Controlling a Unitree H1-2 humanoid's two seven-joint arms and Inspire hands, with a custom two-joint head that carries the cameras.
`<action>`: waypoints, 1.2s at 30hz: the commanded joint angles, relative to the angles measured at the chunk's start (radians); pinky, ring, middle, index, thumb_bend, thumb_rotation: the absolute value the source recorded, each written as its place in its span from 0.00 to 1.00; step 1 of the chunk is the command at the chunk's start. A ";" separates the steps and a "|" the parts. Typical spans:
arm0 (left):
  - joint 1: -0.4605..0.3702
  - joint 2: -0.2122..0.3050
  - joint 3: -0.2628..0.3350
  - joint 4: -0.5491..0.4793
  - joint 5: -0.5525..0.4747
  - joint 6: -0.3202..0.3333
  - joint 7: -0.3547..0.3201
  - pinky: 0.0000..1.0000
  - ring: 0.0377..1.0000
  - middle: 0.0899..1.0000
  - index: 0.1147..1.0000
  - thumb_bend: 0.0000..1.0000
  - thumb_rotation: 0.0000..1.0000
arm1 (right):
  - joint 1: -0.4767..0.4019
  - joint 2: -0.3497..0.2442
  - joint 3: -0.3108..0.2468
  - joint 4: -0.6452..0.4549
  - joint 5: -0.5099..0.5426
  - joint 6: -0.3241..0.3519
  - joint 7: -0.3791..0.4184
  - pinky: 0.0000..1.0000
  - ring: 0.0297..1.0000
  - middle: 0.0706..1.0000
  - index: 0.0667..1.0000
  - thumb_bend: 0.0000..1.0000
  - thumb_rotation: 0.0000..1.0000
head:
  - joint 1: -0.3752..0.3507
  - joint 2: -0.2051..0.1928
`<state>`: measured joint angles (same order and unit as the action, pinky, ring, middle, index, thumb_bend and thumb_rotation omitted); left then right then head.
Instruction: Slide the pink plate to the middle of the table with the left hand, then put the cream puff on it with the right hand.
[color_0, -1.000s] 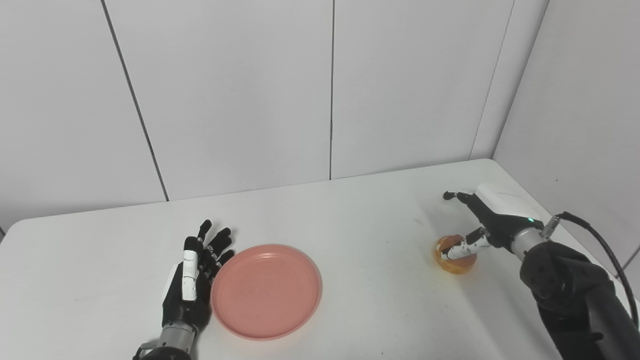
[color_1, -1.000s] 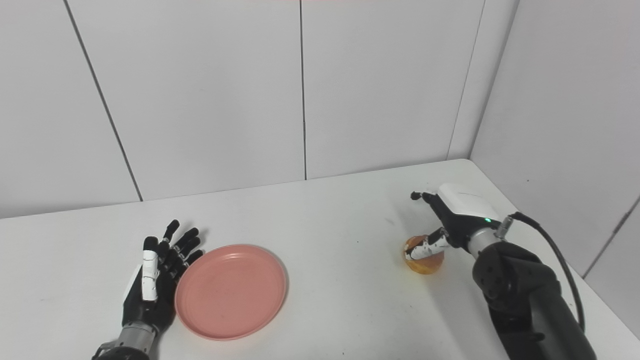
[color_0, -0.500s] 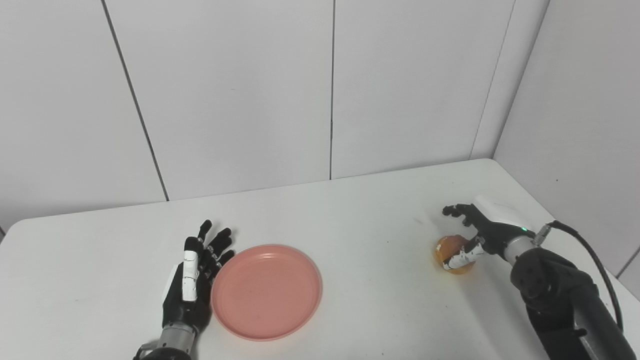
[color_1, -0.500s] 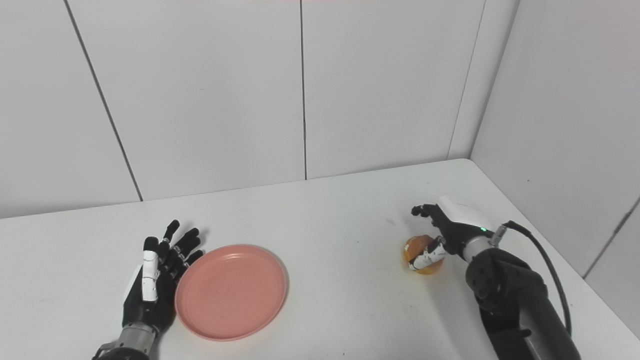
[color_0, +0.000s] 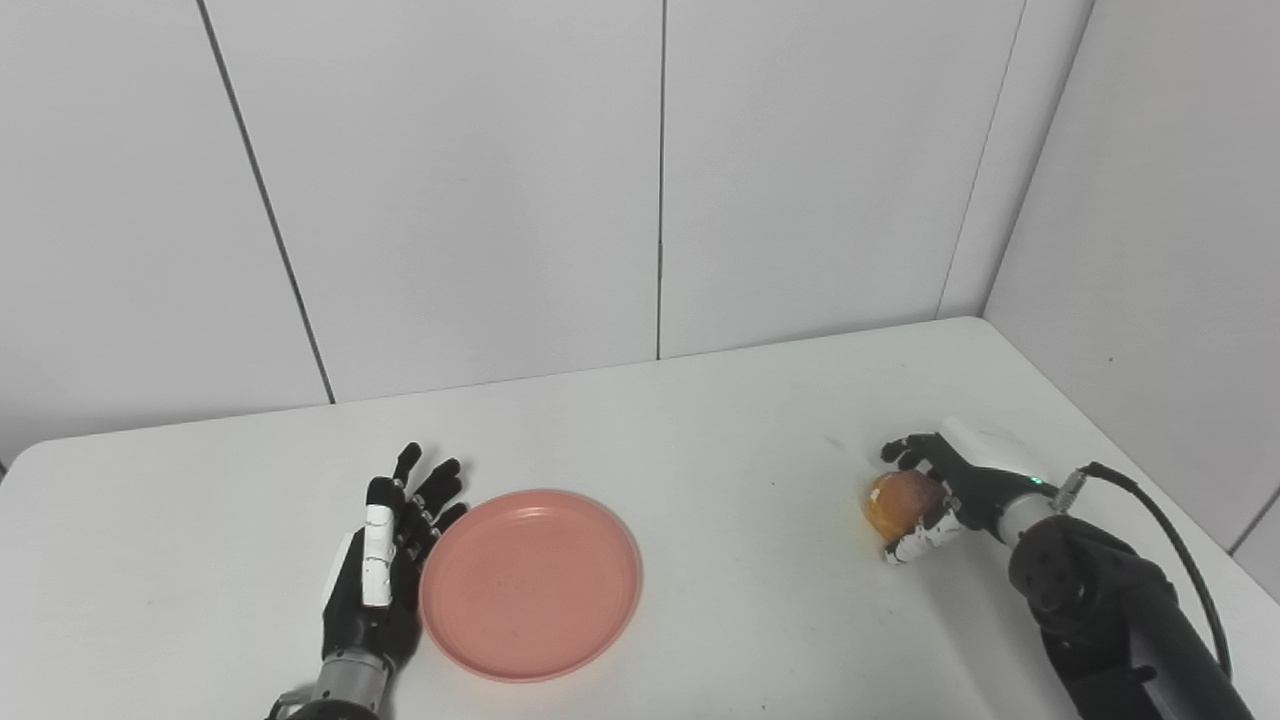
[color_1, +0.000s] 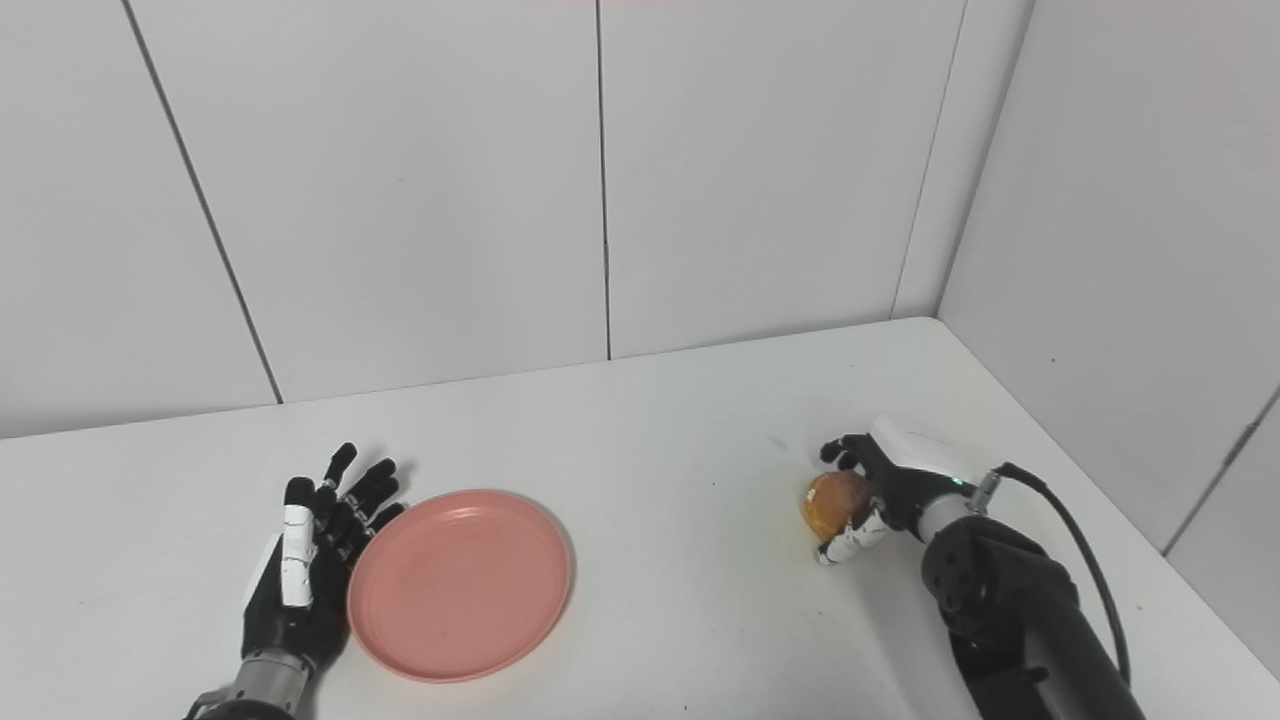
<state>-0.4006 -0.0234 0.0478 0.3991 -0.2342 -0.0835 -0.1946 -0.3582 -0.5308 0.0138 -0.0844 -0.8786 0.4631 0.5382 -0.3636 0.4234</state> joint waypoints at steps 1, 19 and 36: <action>0.073 -0.015 -0.001 0.037 -0.004 0.023 0.005 0.89 0.91 0.86 0.96 0.80 0.94 | -0.025 -0.036 -0.003 -0.017 -0.017 0.005 -0.005 0.55 0.67 0.74 0.70 1.00 0.07 | 0.000 0.000; 0.075 -0.017 -0.003 0.037 0.001 0.023 0.004 0.87 0.89 0.85 0.96 0.81 0.94 | -0.019 -0.043 0.026 0.000 -0.003 0.005 -0.072 0.20 0.26 0.36 0.48 0.52 0.01 | 0.003 0.011; 0.074 -0.019 -0.008 0.038 0.009 0.021 0.008 0.85 0.87 0.84 0.95 0.81 0.95 | -0.026 -0.041 0.041 -0.138 0.002 0.001 -0.043 0.15 0.19 0.43 0.44 0.53 0.00 | 0.010 0.014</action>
<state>-0.3965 -0.0279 0.0477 0.3935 -0.2329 -0.0815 -0.1934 -0.3515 -0.5546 0.0625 -0.1750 -0.8779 0.4631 0.5069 -0.3543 0.4357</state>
